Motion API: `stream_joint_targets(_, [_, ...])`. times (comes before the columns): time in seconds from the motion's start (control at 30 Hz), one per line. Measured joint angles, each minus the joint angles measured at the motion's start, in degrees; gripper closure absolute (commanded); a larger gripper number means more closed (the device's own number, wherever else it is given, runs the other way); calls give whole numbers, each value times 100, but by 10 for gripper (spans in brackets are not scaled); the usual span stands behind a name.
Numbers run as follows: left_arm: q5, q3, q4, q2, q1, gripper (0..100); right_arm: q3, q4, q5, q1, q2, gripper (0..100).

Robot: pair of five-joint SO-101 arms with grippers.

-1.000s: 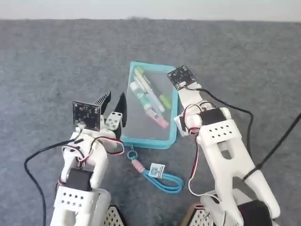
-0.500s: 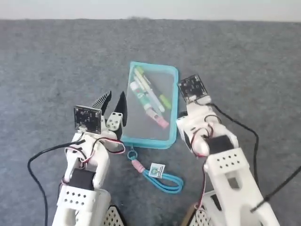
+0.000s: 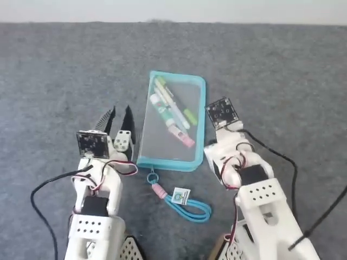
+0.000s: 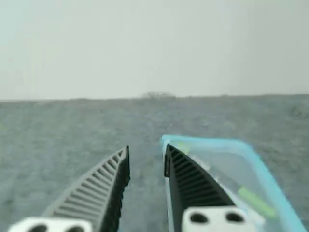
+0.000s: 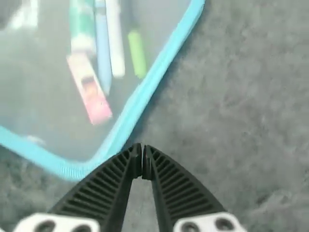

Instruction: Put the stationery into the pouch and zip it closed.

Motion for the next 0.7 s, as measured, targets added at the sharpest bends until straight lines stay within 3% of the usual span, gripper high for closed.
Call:
stream_joint_targets(0.3, [0,0,1477,0,-633,888,176,457,0,299,-369,992])
stream_joint_targets(0.47, [0,0,1556,0,-1266,888,0,1802,0,369,-1530,992])
stream_joint_targets(0.7, [0,0,1574,0,-1758,888,862,2048,0,422,-3297,992])
